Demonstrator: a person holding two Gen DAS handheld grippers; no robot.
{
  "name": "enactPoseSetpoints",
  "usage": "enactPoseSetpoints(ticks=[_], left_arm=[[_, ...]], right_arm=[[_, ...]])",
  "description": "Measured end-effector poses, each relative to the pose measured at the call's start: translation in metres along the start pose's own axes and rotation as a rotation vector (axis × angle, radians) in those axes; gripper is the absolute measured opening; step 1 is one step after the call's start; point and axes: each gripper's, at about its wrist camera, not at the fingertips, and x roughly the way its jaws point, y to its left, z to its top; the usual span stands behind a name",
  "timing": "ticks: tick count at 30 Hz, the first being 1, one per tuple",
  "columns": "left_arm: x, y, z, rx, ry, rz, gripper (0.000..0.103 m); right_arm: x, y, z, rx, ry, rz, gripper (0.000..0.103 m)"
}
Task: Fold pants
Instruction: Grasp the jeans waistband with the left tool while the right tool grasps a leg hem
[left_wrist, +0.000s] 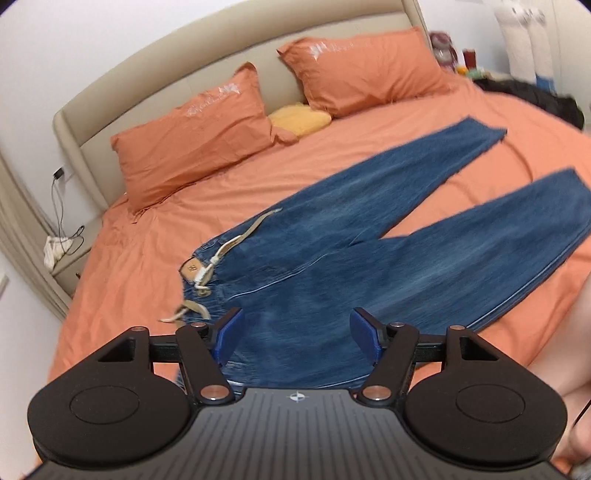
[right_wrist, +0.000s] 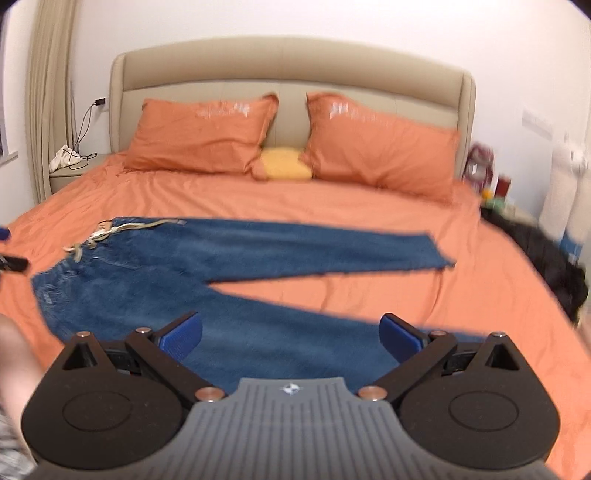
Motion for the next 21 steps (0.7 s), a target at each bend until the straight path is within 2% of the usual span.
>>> enactPoseSetpoints(ticks=[3,8,10,12,16,18,21], left_arm=[[0.015,0.019,0.003,0.08,0.032,-0.036,0.076],[0.051,0.038,-0.002,0.307,0.113,-0.072,0.076],[0.073,0.043,-0.01,0.402,0.169,-0.09,0.076],[0.102,0.047,-0.02,0.479,0.237,-0.09,0.076],[0.154,0.047,-0.046,0.637,0.39,-0.161,0.076],[0.176,0.042,-0.061,0.717,0.456,-0.191,0.076],[0.2,0.033,-0.08,0.798,0.524,-0.226,0.076]], right_arm=[[0.02,-0.025,-0.002,-0.065,0.02,-0.011,0.098],[0.061,-0.072,-0.009,-0.083,0.117,-0.022,0.097],[0.079,-0.091,-0.012,-0.067,0.164,-0.036,0.093],[0.096,-0.109,-0.015,-0.044,0.208,-0.043,0.082],[0.121,-0.139,-0.021,0.001,0.277,-0.077,0.069],[0.131,-0.148,-0.025,0.0,0.315,-0.087,0.061],[0.143,-0.16,-0.033,-0.028,0.358,-0.084,0.055]])
